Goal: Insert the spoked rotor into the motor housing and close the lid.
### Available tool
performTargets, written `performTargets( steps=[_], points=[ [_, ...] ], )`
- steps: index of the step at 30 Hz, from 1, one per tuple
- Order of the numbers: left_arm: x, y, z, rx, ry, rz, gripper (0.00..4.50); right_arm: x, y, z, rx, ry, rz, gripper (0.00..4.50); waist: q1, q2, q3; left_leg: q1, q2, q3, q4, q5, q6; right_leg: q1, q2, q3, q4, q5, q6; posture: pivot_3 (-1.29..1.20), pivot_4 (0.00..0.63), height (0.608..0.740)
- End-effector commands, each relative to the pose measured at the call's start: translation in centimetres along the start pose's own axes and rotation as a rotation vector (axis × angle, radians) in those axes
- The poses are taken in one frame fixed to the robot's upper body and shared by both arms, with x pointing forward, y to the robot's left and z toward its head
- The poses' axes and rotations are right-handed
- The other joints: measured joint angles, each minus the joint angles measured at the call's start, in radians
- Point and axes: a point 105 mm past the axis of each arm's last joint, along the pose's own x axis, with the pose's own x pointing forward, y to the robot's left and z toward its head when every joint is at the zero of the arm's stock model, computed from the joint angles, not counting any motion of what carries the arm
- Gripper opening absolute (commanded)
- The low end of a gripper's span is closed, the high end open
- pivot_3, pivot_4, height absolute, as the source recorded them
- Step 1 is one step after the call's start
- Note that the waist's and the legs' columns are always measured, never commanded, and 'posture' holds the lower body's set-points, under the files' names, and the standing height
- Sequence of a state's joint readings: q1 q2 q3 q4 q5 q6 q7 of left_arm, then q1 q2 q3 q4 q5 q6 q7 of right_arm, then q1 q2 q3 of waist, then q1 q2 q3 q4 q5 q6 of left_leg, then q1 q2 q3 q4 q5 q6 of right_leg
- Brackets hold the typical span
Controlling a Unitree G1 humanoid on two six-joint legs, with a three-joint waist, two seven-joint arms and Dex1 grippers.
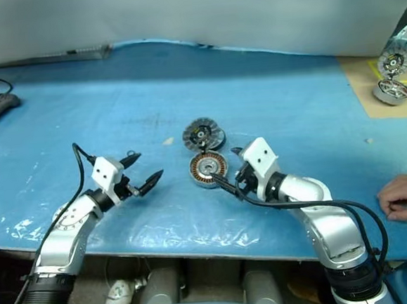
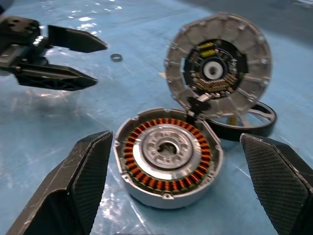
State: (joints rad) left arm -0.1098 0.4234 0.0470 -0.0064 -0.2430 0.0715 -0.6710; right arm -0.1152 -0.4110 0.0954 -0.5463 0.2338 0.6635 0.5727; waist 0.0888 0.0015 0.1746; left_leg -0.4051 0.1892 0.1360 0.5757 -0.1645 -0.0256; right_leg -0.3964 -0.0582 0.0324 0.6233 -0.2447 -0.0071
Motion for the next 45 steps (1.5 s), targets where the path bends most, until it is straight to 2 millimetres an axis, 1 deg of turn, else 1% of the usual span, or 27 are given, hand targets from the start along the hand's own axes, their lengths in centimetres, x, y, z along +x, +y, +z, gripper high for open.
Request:
performTargets(
  steps=[1,6,11,14,17,21,24,29,37,45],
  points=[
    [-0.8,2.6,1.2,0.018,-0.019,0.087,4.50,0.5,0.3,1.0,-0.029,-0.062,-0.003,4.46,-0.002,0.000,0.000,0.000,0.000,0.000,0.000,0.000,0.000,0.000,0.000,0.000,0.000,0.000,0.000,0.00,0.150,0.740],
    [-1.5,5.5,1.2,-0.020,-0.001,0.245,4.50,2.0,0.7,1.7,-0.021,-0.117,0.009,4.46,-0.013,0.000,0.000,0.000,0.000,0.000,0.000,0.000,0.000,0.000,0.000,-0.001,0.000,0.000,0.000,0.00,0.150,0.740],
    [-2.4,7.3,0.4,-0.066,0.021,0.369,4.50,3.6,1.2,1.7,-0.012,-0.136,0.031,4.46,-0.019,0.000,0.000,-0.001,0.000,0.001,0.000,0.000,0.000,-0.001,0.000,-0.001,-0.001,-0.001,0.000,0.00,0.150,0.740],
    [-2.6,7.9,-0.4,-0.089,0.033,0.400,4.50,4.1,1.4,1.9,0.004,-0.155,0.037,4.46,-0.019,0.000,0.000,-0.001,0.000,0.001,0.000,0.000,0.000,-0.001,0.000,-0.001,-0.001,-0.001,0.000,0.00,0.150,0.740],
    [-2.2,7.8,-1.5,-0.093,0.075,0.374,4.50,4.1,1.6,1.9,0.012,-0.174,0.051,4.46,-0.018,0.000,0.000,-0.001,0.000,0.001,-0.001,0.000,0.000,-0.001,0.000,-0.001,-0.001,-0.001,0.000,0.00,0.150,0.740],
    [-1.8,7.8,-1.9,-0.100,0.085,0.360,4.50,3.5,1.5,1.7,0.023,-0.190,0.049,4.46,-0.018,0.000,0.000,-0.001,0.000,0.001,-0.001,0.000,0.000,-0.001,0.000,-0.001,-0.001,-0.001,0.001,0.00,0.150,0.740],
    [-1.7,7.8,-2.1,-0.099,0.099,0.345,4.50,3.0,1.2,1.1,0.026,-0.178,0.027,4.46,-0.018,0.000,0.000,-0.002,0.000,0.001,-0.001,0.000,0.000,-0.001,0.000,0.000,-0.001,-0.001,0.001,0.00,0.150,0.740],
    [-1.5,7.7,-2.0,-0.099,0.097,0.333,4.50,2.7,1.2,0.8,0.032,-0.169,0.009,4.46,-0.020,0.000,0.000,-0.001,0.000,0.001,-0.001,0.000,0.000,-0.001,0.000,0.000,-0.001,-0.001,0.001,0.00,0.150,0.740],
    [-1.2,7.4,-1.9,-0.099,0.092,0.318,4.50,2.7,1.2,0.8,0.035,-0.169,0.010,4.46,-0.020,0.000,0.000,-0.002,0.000,0.001,-0.002,0.000,0.000,-0.001,0.000,0.000,-0.003,-0.001,0.000,0.00,0.150,0.740],
    [-1.0,6.7,-2.0,-0.127,0.080,0.286,4.50,2.7,1.2,0.7,0.037,-0.168,0.006,4.46,-0.020,0.000,0.000,-0.002,0.000,0.002,-0.004,0.000,0.000,-0.002,0.000,0.000,-0.004,-0.001,0.000,0.00,0.150,0.740]
  ],
)
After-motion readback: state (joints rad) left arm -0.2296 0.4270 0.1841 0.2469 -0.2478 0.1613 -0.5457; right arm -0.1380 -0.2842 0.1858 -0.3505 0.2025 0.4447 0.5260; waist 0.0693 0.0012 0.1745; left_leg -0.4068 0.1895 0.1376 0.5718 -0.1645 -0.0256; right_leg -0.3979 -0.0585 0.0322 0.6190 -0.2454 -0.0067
